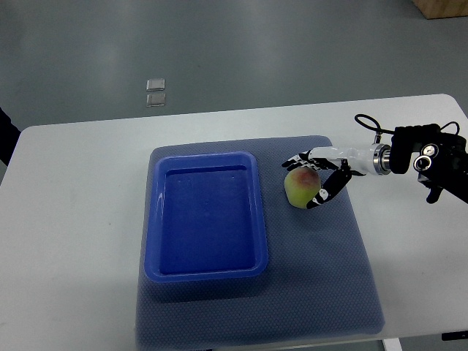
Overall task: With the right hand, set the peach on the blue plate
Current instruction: 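Close the right hand fingers around the peach, then lift the peach and carry it over the blue tray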
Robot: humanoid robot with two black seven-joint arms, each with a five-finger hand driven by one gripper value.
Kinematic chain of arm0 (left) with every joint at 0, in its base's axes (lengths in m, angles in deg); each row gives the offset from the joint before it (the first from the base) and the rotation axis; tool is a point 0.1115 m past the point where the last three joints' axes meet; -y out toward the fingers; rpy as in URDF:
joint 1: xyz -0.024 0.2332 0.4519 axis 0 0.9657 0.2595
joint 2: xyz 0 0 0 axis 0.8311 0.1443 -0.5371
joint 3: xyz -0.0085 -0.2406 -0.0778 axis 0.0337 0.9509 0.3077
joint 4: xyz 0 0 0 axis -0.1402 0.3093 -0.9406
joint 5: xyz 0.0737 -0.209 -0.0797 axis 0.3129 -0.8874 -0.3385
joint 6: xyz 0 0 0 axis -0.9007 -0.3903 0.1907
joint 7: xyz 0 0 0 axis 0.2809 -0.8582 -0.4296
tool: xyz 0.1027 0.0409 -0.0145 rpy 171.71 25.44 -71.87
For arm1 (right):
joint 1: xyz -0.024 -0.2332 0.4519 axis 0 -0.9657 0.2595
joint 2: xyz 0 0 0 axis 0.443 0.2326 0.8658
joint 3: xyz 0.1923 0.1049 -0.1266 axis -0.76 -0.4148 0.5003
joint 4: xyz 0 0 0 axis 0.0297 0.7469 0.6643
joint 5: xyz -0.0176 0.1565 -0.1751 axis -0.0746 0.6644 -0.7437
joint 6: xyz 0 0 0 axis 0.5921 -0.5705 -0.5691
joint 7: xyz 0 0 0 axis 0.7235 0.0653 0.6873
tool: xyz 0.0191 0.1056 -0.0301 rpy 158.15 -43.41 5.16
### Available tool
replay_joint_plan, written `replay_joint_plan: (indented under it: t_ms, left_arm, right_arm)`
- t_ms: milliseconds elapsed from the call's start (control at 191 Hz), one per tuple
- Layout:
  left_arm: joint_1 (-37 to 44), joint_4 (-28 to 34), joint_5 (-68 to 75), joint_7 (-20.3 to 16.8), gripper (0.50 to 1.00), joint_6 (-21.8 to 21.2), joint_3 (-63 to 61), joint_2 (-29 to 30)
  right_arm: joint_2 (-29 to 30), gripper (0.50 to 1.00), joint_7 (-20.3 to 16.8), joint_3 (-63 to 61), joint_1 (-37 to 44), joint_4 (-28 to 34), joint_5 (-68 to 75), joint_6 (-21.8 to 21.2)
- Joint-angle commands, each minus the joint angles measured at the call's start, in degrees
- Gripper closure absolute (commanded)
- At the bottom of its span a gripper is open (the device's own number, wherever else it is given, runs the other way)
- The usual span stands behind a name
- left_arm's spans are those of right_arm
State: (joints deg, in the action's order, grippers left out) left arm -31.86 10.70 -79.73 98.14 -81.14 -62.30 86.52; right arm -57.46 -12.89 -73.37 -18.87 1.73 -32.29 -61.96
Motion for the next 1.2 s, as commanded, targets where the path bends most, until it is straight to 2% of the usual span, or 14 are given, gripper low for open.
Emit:
replay_joint_plan:
  t_ms: [0, 58, 63, 157, 210, 278, 357, 362, 388, 530, 577, 624, 850, 1196]
  left_arm:
    - [0.0, 0.0, 0.0, 0.0, 0.500, 0.0, 0.0, 0.0]
    - [0.0, 0.0, 0.0, 0.0, 0.500, 0.0, 0.0, 0.0]
    - [0.0, 0.0, 0.0, 0.0, 0.500, 0.0, 0.0, 0.0]
    - [0.0, 0.0, 0.0, 0.0, 0.500, 0.0, 0.0, 0.0]
    - [0.0, 0.0, 0.0, 0.0, 0.500, 0.0, 0.0, 0.0]
    - [0.0, 0.0, 0.0, 0.0, 0.500, 0.0, 0.0, 0.0]
    - [0.0, 0.0, 0.0, 0.0, 0.500, 0.0, 0.0, 0.0]
    - [0.0, 0.0, 0.0, 0.0, 0.500, 0.0, 0.0, 0.0]
    - [0.0, 0.0, 0.0, 0.0, 0.500, 0.0, 0.0, 0.0]
    - [0.0, 0.0, 0.0, 0.0, 0.500, 0.0, 0.0, 0.0]
    - [0.0, 0.0, 0.0, 0.0, 0.500, 0.0, 0.0, 0.0]
    - [0.0, 0.0, 0.0, 0.0, 0.500, 0.0, 0.0, 0.0]
    - [0.0, 0.0, 0.0, 0.0, 0.500, 0.0, 0.0, 0.0]
    - [0.0, 0.0, 0.0, 0.0, 0.500, 0.0, 0.0, 0.0]
  right_arm:
    - [0.2, 0.568, 0.0, 1.4, 0.0, 0.0, -1.0, 2.2]
    - [0.2, 0.570, 0.0, 1.5, 0.0, 0.0, -1.2, 2.5]
    - [0.2, 0.572, 0.5, 1.6, 0.1, 0.0, -2.2, 3.6]
    - [0.2, 0.576, 2.5, 1.6, 0.1, 0.0, -3.8, 4.5]
    - [0.3, 0.599, 3.0, 1.6, 0.1, 0.0, -4.4, 4.8]
    - [0.3, 0.677, 3.2, 1.6, 0.0, 0.0, -4.6, 5.0]
    - [0.2, 0.693, 3.2, 1.6, 0.0, 0.0, -4.6, 5.0]
    - [0.1, 0.746, 3.2, 1.6, 0.1, 0.0, -5.1, 5.1]
    - [0.0, 0.775, 3.3, 1.6, 0.1, 0.0, -5.4, 5.2]
    - [-0.6, 0.848, 5.2, 1.5, 0.4, 1.1, -5.3, 4.5]
    - [-0.6, 0.848, 5.2, 1.5, 0.4, 1.1, -5.3, 4.5]
    - [-0.7, 0.879, 6.0, 0.7, 0.7, 2.9, -5.2, 4.4]
    - [0.6, 0.883, 6.1, -2.3, 2.3, 7.9, -4.8, 4.3]
    - [11.2, 0.883, 5.7, -1.2, 3.0, 7.1, -6.0, 5.0]
